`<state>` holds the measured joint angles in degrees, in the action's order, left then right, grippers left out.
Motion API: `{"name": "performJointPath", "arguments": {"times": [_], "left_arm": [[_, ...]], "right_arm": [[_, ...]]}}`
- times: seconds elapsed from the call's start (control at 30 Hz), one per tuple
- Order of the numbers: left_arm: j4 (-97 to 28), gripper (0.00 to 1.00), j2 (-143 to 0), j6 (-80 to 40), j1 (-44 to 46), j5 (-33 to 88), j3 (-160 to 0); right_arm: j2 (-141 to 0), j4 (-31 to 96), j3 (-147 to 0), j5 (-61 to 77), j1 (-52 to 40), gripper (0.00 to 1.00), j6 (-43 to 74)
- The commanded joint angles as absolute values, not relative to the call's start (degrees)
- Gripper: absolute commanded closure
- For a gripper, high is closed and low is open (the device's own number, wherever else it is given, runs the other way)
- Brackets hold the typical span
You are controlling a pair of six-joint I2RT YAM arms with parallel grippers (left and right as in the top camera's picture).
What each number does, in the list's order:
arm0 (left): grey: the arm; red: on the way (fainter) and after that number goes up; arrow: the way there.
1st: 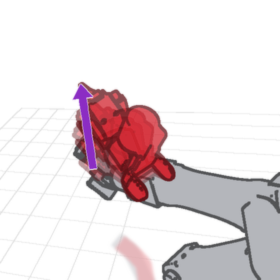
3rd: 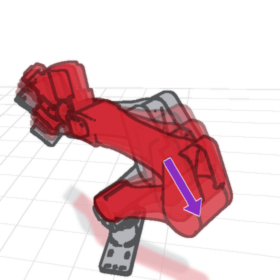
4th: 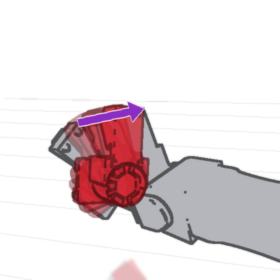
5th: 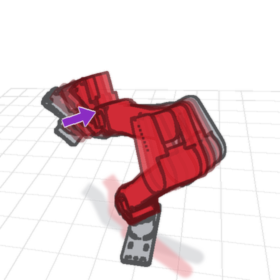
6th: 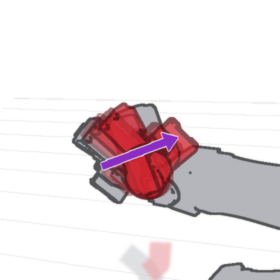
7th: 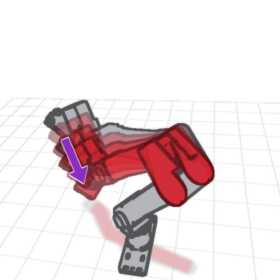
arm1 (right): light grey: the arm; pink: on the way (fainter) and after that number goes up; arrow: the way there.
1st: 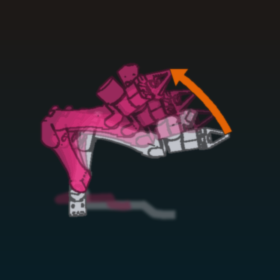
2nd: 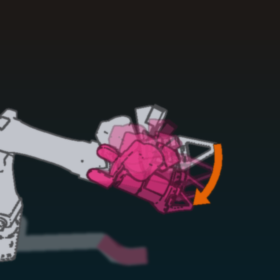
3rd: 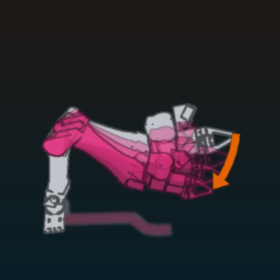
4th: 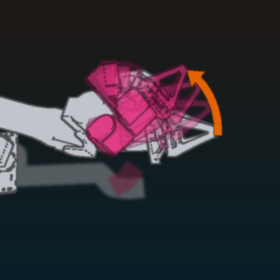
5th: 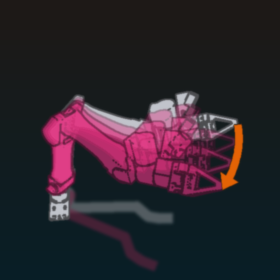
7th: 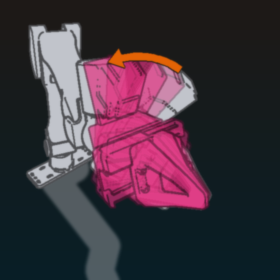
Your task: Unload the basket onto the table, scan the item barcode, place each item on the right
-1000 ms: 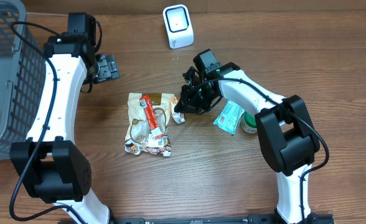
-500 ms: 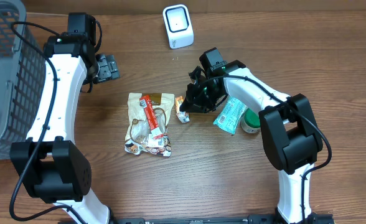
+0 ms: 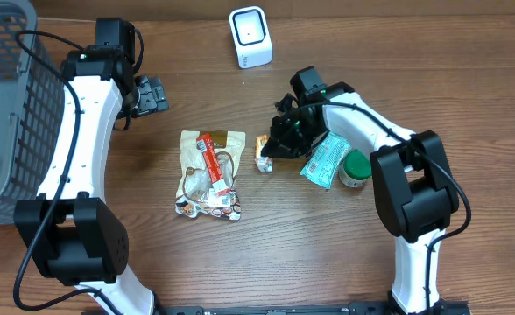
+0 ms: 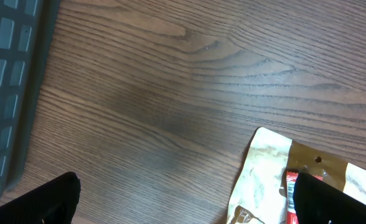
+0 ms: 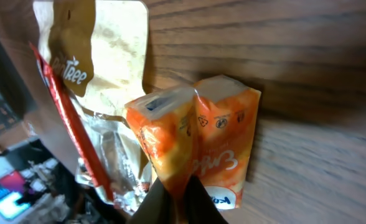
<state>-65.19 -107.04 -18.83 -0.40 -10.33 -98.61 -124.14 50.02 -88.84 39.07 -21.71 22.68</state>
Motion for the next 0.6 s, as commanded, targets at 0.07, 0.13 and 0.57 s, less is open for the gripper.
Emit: {"name": "performJointPath", "arguments": {"times": [0.07,0.13,0.57], "left_arm": [[-65.3,0.0,-106.0,-17.5,-0.2,-10.9,-99.5],[-65.3,0.01,-106.0,-17.5,-0.2,-10.9,-99.5],[-65.3,0.0,-106.0,-17.5,-0.2,-10.9,-99.5]], "right_arm": [[-123.2,49.5,-88.4,47.1,-19.5,0.96,22.5],[-123.2,48.6,-88.4,49.8,-19.2,0.96,22.4],[-123.2,39.9,-84.6,47.6,-20.2,0.96,24.0]]}}
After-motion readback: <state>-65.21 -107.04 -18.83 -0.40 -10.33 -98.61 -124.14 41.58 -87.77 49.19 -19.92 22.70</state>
